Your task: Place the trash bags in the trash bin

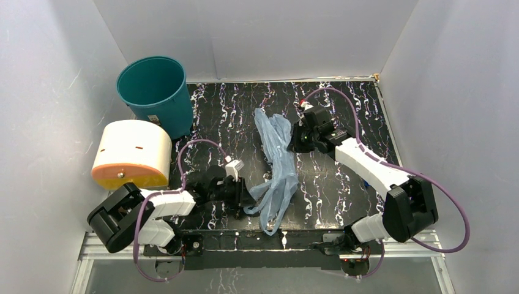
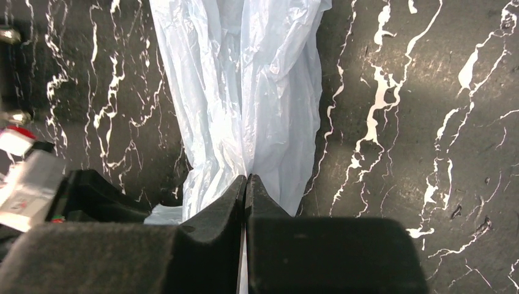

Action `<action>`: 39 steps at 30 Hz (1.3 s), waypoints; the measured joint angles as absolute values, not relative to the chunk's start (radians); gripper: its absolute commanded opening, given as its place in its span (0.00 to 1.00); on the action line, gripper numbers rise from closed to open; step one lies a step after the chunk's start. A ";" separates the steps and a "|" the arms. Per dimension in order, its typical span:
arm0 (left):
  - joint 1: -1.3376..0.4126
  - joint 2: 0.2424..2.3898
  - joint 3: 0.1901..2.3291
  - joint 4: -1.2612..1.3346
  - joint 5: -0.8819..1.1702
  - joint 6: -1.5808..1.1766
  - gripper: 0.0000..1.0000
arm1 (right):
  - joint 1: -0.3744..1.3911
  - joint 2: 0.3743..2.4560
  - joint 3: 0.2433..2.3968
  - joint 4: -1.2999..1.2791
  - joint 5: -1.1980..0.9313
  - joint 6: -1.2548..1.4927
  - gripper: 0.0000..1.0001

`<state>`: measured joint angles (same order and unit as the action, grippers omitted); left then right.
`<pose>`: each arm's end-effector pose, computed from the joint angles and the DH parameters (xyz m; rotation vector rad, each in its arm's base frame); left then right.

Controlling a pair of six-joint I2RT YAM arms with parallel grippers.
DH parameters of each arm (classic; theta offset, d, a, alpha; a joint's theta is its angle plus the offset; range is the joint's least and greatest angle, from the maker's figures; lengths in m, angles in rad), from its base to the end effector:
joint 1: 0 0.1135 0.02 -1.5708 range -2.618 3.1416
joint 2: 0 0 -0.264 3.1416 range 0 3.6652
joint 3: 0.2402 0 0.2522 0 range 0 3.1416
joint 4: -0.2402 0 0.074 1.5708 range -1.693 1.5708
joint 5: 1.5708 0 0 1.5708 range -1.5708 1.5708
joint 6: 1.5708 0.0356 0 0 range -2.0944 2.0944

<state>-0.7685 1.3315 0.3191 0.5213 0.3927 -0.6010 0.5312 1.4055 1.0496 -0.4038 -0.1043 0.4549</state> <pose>0.1576 -0.1713 0.1436 0.4556 2.2201 -1.1997 0.2623 0.1584 0.2694 -0.1457 2.4029 0.5997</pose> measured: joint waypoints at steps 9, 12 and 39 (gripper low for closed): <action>-0.799 1.332 0.105 0.779 0.473 -0.998 0.27 | 0.551 1.389 1.035 -0.387 -0.014 0.525 0.07; -0.824 1.328 0.102 0.838 0.480 -1.064 0.31 | 0.582 1.406 1.037 -0.405 0.018 0.533 0.07; -0.859 0.800 0.437 -0.071 -0.022 -0.804 0.80 | 0.676 1.446 1.085 -0.554 -0.026 0.521 0.54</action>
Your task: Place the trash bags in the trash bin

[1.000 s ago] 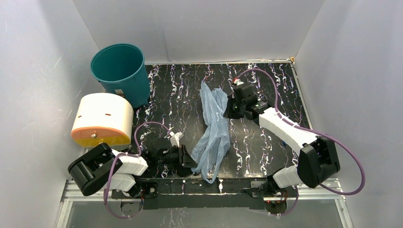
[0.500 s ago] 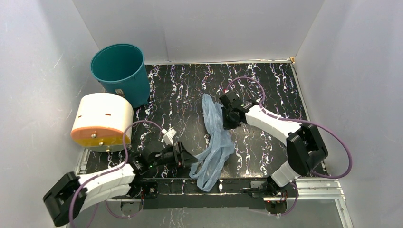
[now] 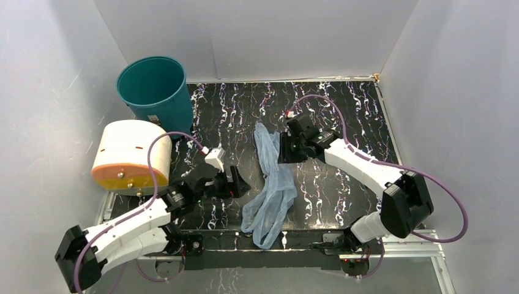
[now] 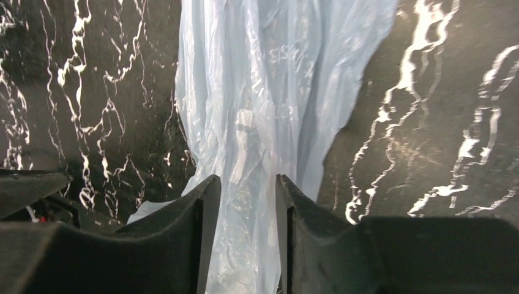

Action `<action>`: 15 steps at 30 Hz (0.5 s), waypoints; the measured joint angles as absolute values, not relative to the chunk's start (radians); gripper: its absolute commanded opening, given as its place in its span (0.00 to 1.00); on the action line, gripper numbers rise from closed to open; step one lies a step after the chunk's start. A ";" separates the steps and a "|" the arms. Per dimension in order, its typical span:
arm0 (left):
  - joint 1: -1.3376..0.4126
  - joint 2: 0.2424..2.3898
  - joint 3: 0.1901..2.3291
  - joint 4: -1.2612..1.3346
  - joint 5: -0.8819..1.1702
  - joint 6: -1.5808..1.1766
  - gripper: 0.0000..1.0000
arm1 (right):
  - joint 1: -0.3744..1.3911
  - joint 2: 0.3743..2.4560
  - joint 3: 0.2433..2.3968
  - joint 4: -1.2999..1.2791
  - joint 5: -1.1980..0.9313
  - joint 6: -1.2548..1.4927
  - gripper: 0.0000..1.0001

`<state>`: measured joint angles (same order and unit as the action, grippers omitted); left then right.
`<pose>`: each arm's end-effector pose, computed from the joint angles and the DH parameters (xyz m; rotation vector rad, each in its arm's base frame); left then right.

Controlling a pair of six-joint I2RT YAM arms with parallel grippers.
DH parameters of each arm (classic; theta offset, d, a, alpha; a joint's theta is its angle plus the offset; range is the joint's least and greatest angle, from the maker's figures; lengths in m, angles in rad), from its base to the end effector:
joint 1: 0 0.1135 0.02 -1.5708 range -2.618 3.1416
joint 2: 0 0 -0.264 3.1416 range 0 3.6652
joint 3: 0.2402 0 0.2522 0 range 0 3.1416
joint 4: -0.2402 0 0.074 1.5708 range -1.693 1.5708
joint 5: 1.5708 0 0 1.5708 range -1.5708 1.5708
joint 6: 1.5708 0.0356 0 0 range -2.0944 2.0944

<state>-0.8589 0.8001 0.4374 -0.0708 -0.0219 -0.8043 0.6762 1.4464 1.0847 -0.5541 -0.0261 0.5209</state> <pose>0.1220 -0.1402 0.2260 0.0439 2.1618 -1.0052 0.2368 0.1912 0.2580 -0.2104 2.5575 0.5189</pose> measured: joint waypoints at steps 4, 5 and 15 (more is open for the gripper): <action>-0.859 0.945 0.533 -0.088 -0.066 -0.754 0.82 | 0.651 1.388 1.085 -0.524 0.064 0.552 0.60; -0.859 0.977 0.562 -0.087 -0.075 -0.742 0.83 | 0.632 1.365 1.085 -0.508 0.080 0.563 0.60; -0.795 1.315 0.850 -0.023 -0.089 -0.664 0.81 | 0.408 1.290 0.940 -0.307 0.000 0.675 0.58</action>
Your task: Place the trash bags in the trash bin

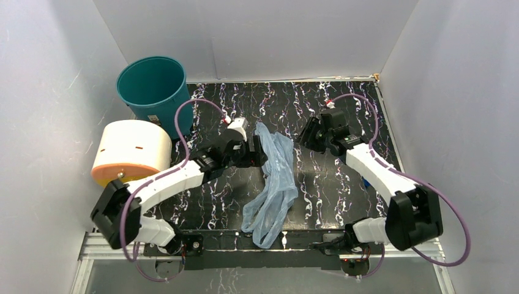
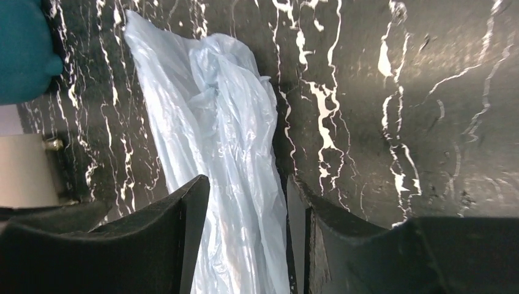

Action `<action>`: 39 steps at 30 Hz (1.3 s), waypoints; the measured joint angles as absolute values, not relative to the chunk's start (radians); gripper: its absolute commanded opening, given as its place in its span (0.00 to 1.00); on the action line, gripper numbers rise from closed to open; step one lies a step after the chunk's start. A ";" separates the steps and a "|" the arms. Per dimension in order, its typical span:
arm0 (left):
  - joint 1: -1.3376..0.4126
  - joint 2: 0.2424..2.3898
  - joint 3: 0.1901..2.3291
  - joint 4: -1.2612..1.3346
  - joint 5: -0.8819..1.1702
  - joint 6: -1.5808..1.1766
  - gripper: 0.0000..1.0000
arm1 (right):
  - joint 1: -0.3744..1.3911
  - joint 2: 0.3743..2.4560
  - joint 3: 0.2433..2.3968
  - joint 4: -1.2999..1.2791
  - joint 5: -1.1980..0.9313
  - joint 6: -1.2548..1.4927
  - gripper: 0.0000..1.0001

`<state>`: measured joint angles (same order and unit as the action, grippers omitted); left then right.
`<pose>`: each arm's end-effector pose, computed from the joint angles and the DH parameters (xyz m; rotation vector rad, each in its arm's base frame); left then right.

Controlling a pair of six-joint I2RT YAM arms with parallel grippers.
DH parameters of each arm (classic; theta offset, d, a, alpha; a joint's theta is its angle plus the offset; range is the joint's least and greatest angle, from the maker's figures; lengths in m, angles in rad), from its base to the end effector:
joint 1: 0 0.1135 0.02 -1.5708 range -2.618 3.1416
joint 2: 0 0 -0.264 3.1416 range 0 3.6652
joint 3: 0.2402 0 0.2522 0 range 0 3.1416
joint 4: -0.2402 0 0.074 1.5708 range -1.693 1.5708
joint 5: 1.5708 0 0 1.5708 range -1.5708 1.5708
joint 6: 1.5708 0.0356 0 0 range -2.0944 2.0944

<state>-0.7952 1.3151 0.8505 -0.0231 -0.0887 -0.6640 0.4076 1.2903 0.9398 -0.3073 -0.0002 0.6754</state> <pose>0.2094 -0.2090 0.2615 0.0839 2.1556 -0.7933 0.2610 0.1127 0.2724 0.3062 2.2740 0.5810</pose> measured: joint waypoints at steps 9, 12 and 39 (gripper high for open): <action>-0.684 1.539 0.909 0.059 0.034 -0.669 0.83 | 0.300 1.509 0.913 -0.163 -0.265 0.730 0.49; -0.670 1.604 0.969 0.075 0.072 -0.659 0.83 | 0.288 1.591 0.929 -0.150 -0.342 0.725 0.45; -0.618 1.826 1.173 0.047 0.263 -0.582 0.00 | 0.252 1.684 1.009 -0.115 -0.517 0.695 0.02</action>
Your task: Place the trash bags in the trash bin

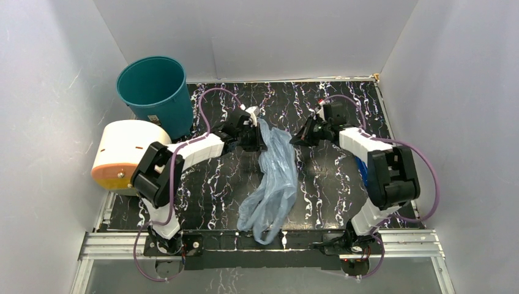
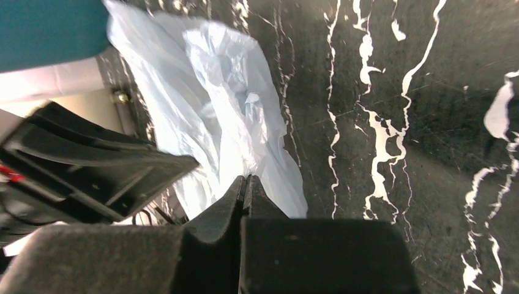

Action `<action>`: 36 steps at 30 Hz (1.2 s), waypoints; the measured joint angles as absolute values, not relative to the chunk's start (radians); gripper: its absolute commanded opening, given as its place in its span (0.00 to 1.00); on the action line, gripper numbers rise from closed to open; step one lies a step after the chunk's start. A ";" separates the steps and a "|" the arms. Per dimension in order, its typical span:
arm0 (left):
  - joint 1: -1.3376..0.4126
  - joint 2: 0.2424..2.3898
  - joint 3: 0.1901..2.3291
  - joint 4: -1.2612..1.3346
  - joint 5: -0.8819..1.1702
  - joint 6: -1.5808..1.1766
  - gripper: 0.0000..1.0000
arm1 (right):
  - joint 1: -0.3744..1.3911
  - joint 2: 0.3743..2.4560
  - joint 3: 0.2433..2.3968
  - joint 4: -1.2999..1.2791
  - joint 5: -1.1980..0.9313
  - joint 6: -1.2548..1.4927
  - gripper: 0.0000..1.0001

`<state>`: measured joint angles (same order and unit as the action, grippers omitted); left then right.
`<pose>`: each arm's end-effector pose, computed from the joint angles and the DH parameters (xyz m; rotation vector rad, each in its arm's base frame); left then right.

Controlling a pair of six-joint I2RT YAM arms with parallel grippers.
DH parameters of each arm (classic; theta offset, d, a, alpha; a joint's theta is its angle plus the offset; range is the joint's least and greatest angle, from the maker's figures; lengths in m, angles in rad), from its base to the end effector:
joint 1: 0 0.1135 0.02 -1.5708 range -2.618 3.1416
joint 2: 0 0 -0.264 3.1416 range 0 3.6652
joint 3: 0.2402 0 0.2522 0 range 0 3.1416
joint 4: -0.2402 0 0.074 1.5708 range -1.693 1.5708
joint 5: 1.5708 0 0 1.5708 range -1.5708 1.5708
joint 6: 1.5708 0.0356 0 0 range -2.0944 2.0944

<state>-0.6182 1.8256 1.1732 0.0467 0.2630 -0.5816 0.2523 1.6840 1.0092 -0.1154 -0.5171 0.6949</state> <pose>0.3261 -0.2433 0.2062 0.2027 2.3115 -0.9373 0.3369 0.1050 0.1951 0.2804 2.4721 1.0462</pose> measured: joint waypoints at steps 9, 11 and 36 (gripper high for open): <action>-0.537 1.582 0.967 0.013 0.345 -0.537 0.09 | 0.190 1.487 0.982 -0.178 -0.436 0.643 0.00; -0.511 1.534 0.923 0.017 0.356 -0.535 0.12 | 0.190 1.464 0.962 -0.200 -0.424 0.623 0.00; -0.466 1.559 0.978 0.021 0.405 -0.545 0.75 | 0.191 1.690 1.172 -0.482 -0.423 0.401 0.68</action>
